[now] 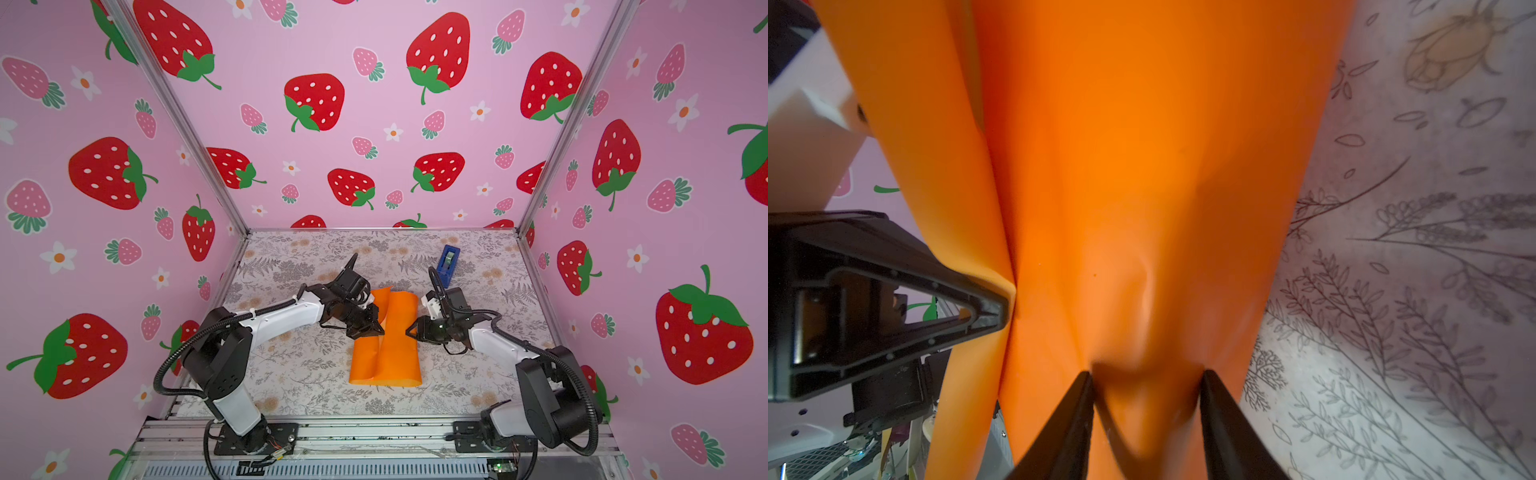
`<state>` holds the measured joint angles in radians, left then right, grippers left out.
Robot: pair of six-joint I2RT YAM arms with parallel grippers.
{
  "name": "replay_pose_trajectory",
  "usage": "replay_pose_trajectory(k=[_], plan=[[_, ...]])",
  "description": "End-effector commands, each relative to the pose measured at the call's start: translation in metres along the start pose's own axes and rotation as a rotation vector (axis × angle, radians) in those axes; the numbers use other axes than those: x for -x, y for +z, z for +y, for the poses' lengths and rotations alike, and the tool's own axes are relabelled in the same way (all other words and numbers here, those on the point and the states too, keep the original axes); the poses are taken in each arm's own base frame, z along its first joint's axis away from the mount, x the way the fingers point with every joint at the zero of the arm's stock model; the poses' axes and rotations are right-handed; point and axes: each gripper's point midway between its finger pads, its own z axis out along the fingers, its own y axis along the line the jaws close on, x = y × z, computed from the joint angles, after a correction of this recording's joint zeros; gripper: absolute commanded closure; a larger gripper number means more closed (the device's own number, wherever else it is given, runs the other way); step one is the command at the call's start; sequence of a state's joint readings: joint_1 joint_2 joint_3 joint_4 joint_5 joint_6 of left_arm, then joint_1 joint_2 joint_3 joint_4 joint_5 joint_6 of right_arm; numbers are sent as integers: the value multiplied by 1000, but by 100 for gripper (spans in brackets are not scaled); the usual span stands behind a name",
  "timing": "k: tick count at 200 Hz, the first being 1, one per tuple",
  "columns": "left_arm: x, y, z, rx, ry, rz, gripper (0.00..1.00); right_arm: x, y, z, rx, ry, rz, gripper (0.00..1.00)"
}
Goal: Wrap the gift box in paper
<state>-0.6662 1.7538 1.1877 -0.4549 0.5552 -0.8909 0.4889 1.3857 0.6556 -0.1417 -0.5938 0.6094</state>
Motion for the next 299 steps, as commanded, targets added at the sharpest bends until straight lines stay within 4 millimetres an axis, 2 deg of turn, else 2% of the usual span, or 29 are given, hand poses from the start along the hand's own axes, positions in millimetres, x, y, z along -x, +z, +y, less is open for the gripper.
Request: replay_pose_trajectory(k=[1, 82, 138, 235, 299], plan=[[-2, -8, -12, 19, 1, -2, 100, -13, 6, -13, -32, 17, 37, 58], [-7, 6, -62, -36, 61, 23, 100, -13, 5, -9, -9, 19, 32, 60], [-2, 13, -80, -55, 73, 24, 100, -14, 4, -5, 9, 23, 27, 61], [8, 22, -94, -76, 79, 26, 100, -20, 8, 4, 47, 36, 27, 61], [3, 32, -78, -46, 73, 58, 100, -25, 16, 17, 77, 41, 26, 62]])
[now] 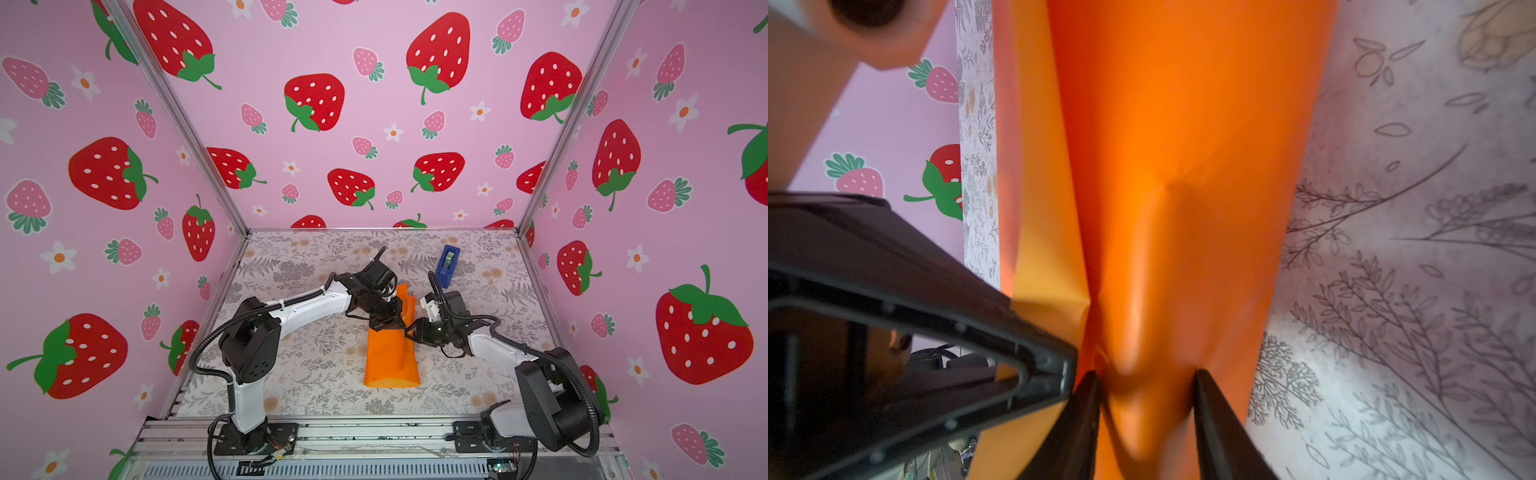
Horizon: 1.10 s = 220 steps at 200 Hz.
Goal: Wrap the gift box in paper
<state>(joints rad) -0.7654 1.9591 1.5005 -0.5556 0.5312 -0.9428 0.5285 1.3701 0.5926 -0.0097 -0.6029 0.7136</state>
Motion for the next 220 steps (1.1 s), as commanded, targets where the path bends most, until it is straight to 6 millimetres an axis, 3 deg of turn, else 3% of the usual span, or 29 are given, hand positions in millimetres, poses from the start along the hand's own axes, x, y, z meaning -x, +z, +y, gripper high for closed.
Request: replay_pose_trajectory(k=[1, 80, 107, 113, 170, 220], plan=[[-6, -1, -20, -64, 46, 18, 100, -20, 8, 5, 20, 14, 56, 62], [-13, 24, 10, -36, 2, 59, 99, -22, 10, 7, 18, 16, 55, 63], [-18, 27, 18, -26, -5, 72, 95, -21, 10, 7, 14, 15, 55, 64], [-18, 28, 20, -23, -8, 73, 90, -21, 9, 7, 9, 12, 56, 64], [-25, 30, 40, -2, -30, 83, 89, 2, -15, 6, -9, 15, -60, 59], [-26, 29, 39, -24, -19, 82, 63, 20, -39, -1, -10, 61, -161, 51]])
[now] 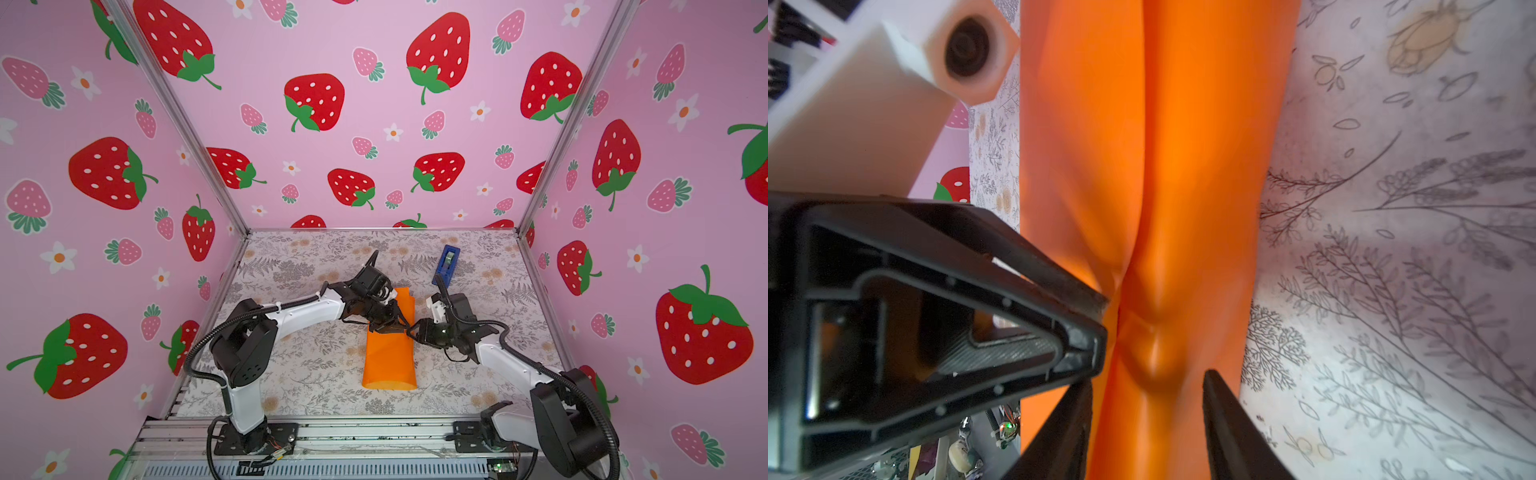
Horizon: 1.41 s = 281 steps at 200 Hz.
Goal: Wrap the gift box in paper
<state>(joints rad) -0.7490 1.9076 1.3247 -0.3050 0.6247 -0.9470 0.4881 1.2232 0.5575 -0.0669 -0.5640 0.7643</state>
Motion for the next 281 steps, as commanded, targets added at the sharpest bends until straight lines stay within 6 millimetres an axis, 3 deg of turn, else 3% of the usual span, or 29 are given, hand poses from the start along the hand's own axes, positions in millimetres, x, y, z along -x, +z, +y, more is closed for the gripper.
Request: replay_pose_trajectory(k=[1, 28, 36, 66, 116, 154, 180, 228, 258, 281], plan=[[-24, 17, 41, 116, -78, 78, 63, 15, -10, -1, 6, 19, -72, 51], [-25, 18, 42, 109, -79, 81, 59, 22, -14, -4, 11, 45, -99, 49], [-25, 18, 42, 108, -79, 80, 57, 23, -14, -2, 25, 47, -101, 43], [-26, 17, 43, 106, -78, 80, 54, 27, -11, 6, 77, 48, -92, 39], [-28, 17, 45, 108, -78, 80, 58, 19, 9, 5, 136, 57, 2, 48], [-28, 15, 42, 101, -72, 76, 61, 9, 15, 0, 139, 57, 50, 65], [-23, 4, 25, 89, -42, 54, 61, -1, 19, -11, 114, 77, 69, 74], [-13, -34, -11, 119, 66, -11, 60, -12, 21, -22, 87, 92, 89, 78], [-14, -48, 3, 203, 87, -21, 61, -11, 20, -22, 83, 88, 91, 79], [-16, -42, 23, 236, 64, 0, 64, -10, 19, -20, 81, 85, 89, 79]])
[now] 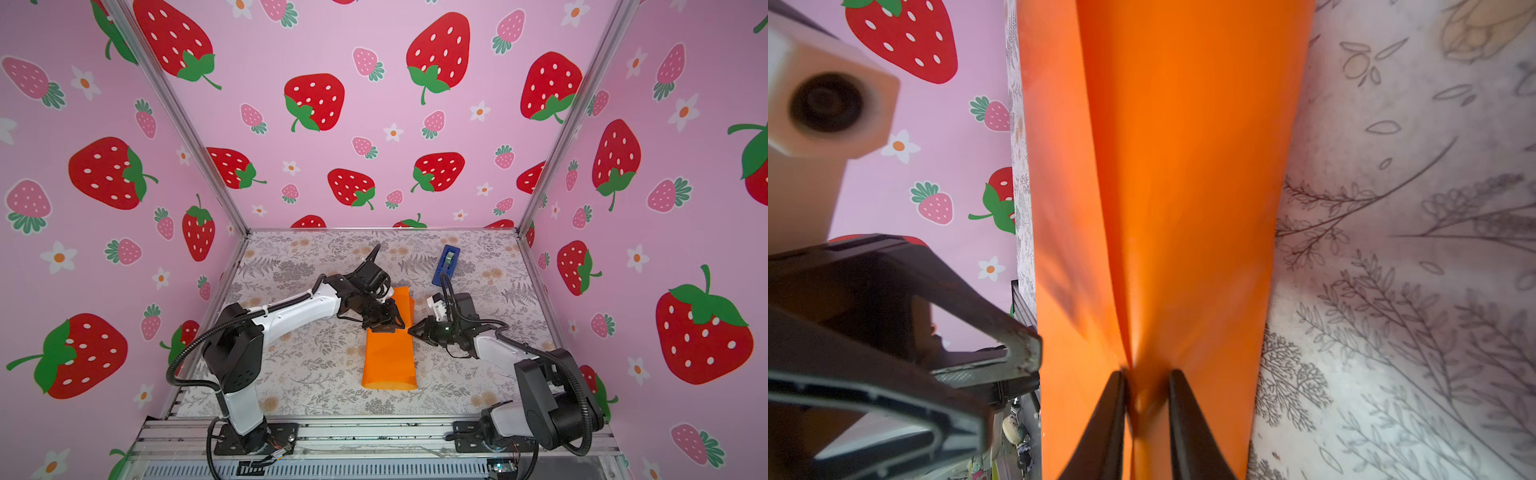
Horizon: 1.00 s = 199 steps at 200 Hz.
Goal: Wrap the gift box in paper
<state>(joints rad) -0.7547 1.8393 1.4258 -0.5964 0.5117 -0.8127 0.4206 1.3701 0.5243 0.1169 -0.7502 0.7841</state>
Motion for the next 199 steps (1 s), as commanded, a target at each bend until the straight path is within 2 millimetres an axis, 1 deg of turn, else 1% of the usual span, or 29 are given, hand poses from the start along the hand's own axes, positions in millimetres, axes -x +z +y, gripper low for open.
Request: replay_pose_trajectory(k=[1, 32, 59, 69, 99, 125, 145, 170, 199], plan=[[-7, -3, 24, 85, -8, 22, 64, -11, 1, -16, -52, 32, 27, 79], [-12, 15, 41, 92, -47, 62, 65, -7, -6, -6, -46, 15, 18, 73], [-15, 26, 51, 91, -79, 83, 66, -8, -13, 4, -31, 1, 12, 72], [-16, 28, 54, 93, -86, 87, 66, -12, -14, 5, -26, 2, 22, 72], [-16, 27, 55, 93, -89, 83, 66, -21, -17, 11, 0, 4, 39, 72], [-16, 27, 55, 93, -90, 79, 66, -30, -15, 5, -12, 15, 57, 72], [-16, 26, 54, 92, -91, 78, 66, -37, -13, 4, -2, 20, 76, 76], [-16, 26, 55, 94, -94, 76, 66, -41, -13, 8, 15, 15, 88, 77], [-16, 27, 56, 93, -98, 75, 66, -46, -13, 10, 32, 14, 102, 84]])
